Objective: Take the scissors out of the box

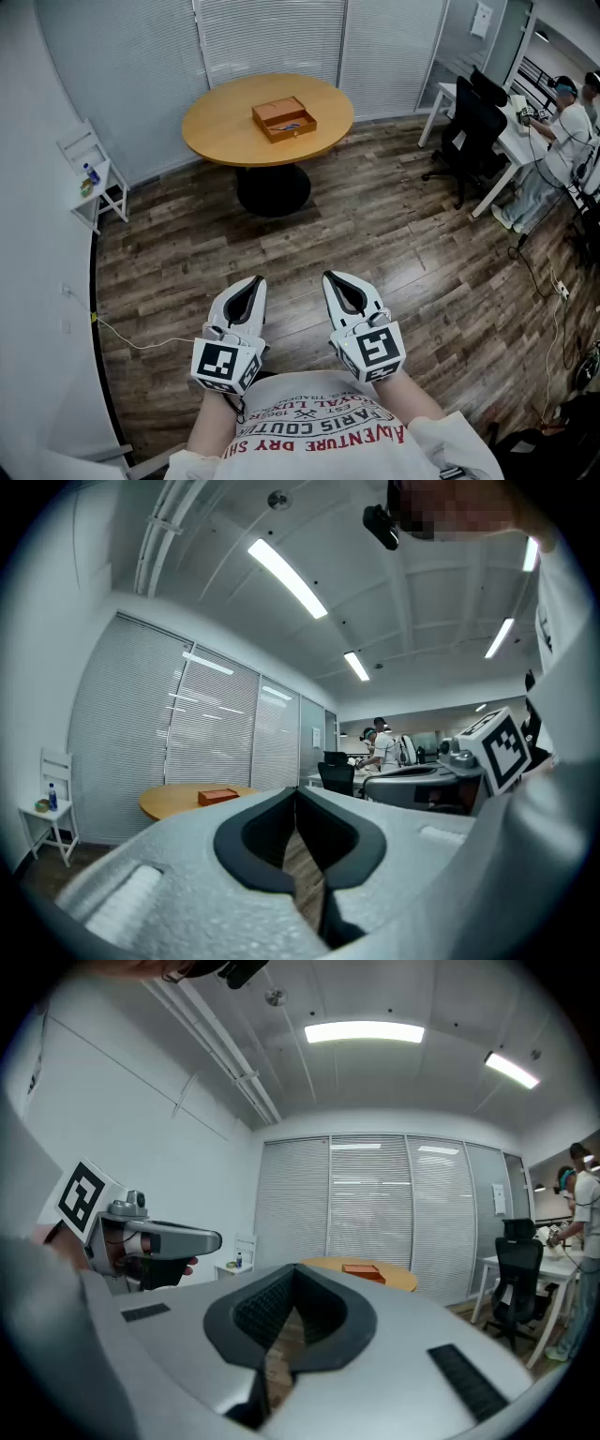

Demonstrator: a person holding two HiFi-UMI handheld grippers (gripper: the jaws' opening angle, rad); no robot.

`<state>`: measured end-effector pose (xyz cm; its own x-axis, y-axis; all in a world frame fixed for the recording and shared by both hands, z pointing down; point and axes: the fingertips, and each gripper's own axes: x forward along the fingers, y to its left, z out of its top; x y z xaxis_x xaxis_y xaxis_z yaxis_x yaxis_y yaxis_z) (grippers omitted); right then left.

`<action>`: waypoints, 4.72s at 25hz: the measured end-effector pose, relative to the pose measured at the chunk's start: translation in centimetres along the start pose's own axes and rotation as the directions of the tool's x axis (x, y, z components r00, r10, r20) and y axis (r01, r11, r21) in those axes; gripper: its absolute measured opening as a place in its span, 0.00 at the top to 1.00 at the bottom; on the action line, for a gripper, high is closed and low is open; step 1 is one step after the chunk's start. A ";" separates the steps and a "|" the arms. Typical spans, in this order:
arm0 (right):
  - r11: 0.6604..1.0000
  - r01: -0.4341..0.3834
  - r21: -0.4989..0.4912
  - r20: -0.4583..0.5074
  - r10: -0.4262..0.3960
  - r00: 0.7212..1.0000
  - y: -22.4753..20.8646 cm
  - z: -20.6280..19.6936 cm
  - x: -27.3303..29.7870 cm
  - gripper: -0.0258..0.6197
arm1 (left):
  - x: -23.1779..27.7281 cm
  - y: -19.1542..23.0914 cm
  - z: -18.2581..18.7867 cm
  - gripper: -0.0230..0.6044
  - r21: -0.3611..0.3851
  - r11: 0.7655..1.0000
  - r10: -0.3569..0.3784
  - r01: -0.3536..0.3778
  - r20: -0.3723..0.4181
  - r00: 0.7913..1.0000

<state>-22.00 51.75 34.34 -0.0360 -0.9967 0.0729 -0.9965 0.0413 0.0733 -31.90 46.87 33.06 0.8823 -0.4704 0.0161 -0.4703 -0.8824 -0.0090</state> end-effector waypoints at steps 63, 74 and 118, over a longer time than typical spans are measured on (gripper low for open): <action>0.971 0.106 0.213 -0.137 -0.078 0.988 -29.4 -3.7 56.4 0.95 | 49.7 40.2 -2.7 0.95 -0.041 0.999 0.003 -0.007 -0.090 0.996; 0.985 -0.075 0.157 -0.126 0.095 0.987 -42.3 -2.7 67.4 0.95 | 63.6 43.6 -1.8 0.95 -0.051 0.978 0.197 -0.201 -0.076 0.977; 0.481 -0.877 0.007 -0.963 0.240 0.124 -44.1 -32.4 81.9 0.72 | 76.4 55.9 -18.6 0.95 -0.204 0.845 0.417 -0.495 -0.328 0.847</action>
<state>21.42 -29.46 69.31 -0.1702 -0.0458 0.9844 -0.4486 0.8930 -0.0360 8.87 -38.43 52.41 0.5455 -0.7670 0.3380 -0.8376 -0.5128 0.1881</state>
